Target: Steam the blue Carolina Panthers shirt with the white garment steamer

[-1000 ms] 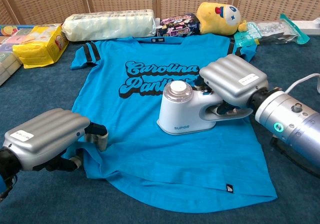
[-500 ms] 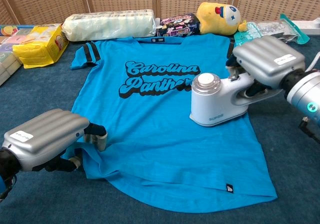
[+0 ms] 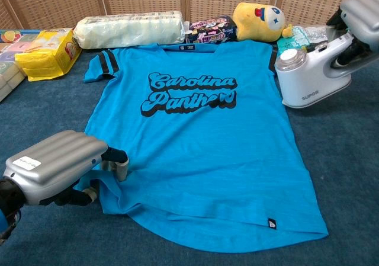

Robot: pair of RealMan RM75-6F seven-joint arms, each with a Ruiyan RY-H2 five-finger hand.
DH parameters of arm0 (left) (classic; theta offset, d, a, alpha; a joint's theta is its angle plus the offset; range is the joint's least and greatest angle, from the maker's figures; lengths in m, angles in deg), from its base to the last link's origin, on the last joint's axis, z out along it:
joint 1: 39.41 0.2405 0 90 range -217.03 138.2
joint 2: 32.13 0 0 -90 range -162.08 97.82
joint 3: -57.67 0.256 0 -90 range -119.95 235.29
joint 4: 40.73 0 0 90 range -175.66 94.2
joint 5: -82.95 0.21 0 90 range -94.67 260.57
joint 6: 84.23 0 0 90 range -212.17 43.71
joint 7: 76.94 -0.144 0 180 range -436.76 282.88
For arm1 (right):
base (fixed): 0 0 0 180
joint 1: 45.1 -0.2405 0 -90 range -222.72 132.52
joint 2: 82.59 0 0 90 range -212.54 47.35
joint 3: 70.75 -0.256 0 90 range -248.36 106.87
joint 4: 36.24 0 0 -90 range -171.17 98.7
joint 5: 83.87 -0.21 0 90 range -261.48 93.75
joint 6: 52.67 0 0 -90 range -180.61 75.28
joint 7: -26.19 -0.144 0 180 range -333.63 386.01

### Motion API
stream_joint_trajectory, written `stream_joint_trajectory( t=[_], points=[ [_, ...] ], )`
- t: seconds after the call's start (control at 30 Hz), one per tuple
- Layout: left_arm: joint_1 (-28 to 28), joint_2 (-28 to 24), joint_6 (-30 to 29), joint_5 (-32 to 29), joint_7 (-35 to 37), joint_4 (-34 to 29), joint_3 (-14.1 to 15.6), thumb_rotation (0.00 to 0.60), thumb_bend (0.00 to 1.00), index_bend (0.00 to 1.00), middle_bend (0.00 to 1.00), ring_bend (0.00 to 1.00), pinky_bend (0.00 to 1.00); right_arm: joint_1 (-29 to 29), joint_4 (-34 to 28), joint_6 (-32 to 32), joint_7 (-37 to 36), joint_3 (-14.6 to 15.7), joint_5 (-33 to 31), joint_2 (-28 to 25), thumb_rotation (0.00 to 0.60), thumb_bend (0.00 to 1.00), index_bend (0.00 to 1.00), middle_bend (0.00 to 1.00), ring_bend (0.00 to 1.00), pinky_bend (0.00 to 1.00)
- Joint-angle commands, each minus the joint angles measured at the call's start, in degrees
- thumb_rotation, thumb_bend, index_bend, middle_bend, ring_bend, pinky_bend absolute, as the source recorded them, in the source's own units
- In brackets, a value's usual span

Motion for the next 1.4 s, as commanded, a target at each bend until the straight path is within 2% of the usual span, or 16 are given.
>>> stream_joint_trajectory(
  t=[0.03, 0.4, 0.8, 0.97, 1.17, 1.4],
  points=[
    [0.0, 0.0, 0.0, -0.2, -0.3, -0.2, -0.1, 0.600, 0.60, 0.47, 0.49, 0.42, 0.46, -1.4, 3.8, -1.4, -2.1, -2.7, -2.8, 0.9, 0.600, 0.27, 0.74, 0.72, 0.74, 0.67],
    [0.1, -0.2, -0.4, -1.2, -1.7, -1.1, -0.5, 0.600, 0.60, 0.47, 0.49, 0.42, 0.46, -7.5, 18.7, -4.4, -6.3, -8.5, -8.7, 7.1, 0.600, 0.27, 0.74, 0.72, 0.73, 0.66],
    [0.4, -1.1, -0.9, -1.8, -1.9, -1.7, -0.5, 0.600, 0.60, 0.47, 0.49, 0.42, 0.46, -10.8, 35.1, -8.5, -10.3, -8.7, -11.1, 14.8, 0.600, 0.27, 0.74, 0.71, 0.71, 0.64],
    [0.4, -1.3, -1.0, -1.8, -1.9, -1.8, -0.5, 0.600, 0.60, 0.47, 0.49, 0.42, 0.46, -11.4, 38.5, -9.4, -11.2, -8.4, -10.9, 16.4, 0.600, 0.26, 0.73, 0.69, 0.69, 0.62],
    [0.8, -1.7, -1.7, -1.6, -1.9, -2.1, -0.3, 0.600, 0.60, 0.47, 0.49, 0.42, 0.46, -12.1, 43.1, -11.6, -12.0, -7.8, -10.6, 18.9, 0.600, 0.26, 0.63, 0.63, 0.62, 0.55],
    [0.8, -1.8, -1.6, -1.8, -1.9, -2.0, -0.3, 0.600, 0.60, 0.47, 0.49, 0.42, 0.46, -11.6, 44.0, -13.3, -13.0, -6.1, -8.9, 18.8, 0.600, 0.24, 0.41, 0.46, 0.44, 0.39]
  ],
)
